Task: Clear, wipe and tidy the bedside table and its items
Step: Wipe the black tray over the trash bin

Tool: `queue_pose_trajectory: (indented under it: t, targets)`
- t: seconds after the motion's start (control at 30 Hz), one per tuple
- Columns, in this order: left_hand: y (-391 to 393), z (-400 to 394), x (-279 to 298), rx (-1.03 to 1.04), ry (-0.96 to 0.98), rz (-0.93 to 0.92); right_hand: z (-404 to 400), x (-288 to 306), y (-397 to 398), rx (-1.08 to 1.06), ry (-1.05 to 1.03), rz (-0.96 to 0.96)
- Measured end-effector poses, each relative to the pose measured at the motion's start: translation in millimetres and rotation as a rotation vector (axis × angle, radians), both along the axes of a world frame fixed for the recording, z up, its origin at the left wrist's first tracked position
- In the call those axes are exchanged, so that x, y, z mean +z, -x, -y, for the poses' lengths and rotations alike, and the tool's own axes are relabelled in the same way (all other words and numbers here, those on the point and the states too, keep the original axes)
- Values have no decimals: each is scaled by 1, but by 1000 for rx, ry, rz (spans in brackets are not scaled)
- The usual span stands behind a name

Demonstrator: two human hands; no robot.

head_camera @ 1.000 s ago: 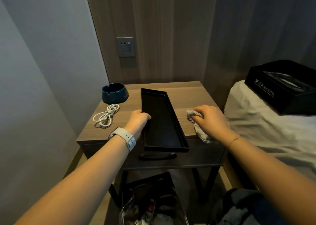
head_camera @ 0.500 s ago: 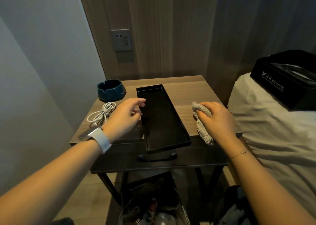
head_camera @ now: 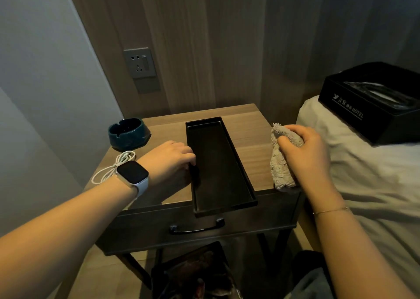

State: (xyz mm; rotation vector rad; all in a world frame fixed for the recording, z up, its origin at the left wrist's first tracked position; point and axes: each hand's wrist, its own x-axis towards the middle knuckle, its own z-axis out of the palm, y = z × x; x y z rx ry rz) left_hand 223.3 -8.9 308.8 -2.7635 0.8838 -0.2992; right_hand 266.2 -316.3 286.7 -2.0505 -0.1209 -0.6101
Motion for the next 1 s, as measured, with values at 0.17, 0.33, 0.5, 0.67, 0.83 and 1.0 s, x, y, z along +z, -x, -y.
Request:
queue_pose_trajectory:
  t: [0.17,0.33,0.5,0.67,0.83,1.0]
  targets:
    - [-29,16,6,-188,-82,37,6,7,-7,-76,-18,28]
    - [-33,8,7,-320,-193,14,11,4,-18,16,-34,-10]
    - [-18,12,13,-256,-83,34,6,5,-23,21,-86,-27]
    - [-16,15,5,-170,-42,14,8,5,-22,-90,-88,1]
    - [-36,30,-10,1,120,6,11,5,-23,-100,-69,25]
    - [-78,52,-25,217,347,-12,-4,2,-27,8,-78,-12]
